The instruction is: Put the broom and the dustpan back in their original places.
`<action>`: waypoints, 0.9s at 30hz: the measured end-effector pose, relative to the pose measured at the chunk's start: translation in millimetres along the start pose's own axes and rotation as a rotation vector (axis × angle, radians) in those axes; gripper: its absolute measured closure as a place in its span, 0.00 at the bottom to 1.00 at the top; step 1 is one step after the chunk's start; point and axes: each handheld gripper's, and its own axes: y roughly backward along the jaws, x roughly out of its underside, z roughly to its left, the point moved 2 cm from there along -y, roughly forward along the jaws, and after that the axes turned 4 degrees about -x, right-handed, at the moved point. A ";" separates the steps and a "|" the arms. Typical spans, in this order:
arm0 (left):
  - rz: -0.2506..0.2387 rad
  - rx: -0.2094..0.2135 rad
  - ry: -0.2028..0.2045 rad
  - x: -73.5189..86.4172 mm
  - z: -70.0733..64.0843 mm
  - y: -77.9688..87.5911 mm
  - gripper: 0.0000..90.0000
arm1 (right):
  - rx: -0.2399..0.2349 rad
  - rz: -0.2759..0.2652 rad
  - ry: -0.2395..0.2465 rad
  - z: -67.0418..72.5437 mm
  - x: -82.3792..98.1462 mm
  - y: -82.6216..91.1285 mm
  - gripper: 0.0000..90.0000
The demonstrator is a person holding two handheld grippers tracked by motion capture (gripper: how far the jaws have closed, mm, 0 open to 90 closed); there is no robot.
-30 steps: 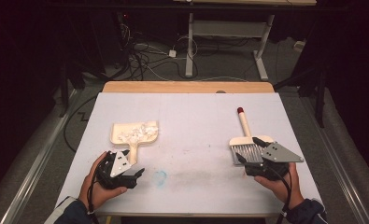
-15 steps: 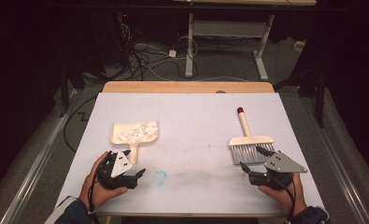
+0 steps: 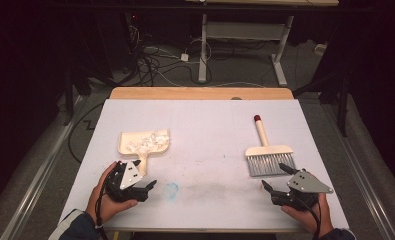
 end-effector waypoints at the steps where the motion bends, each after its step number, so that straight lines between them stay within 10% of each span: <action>1: 0.003 -0.001 -0.003 0.3 -0.3 0.4 0.21 | -0.001 -0.001 0.000 0.2 -0.2 -0.3 0.27; 27: 0.005 -0.004 -0.012 0.5 -1.9 -0.9 0.20 | -0.002 0.003 0.009 3.1 -1.5 -0.2 0.27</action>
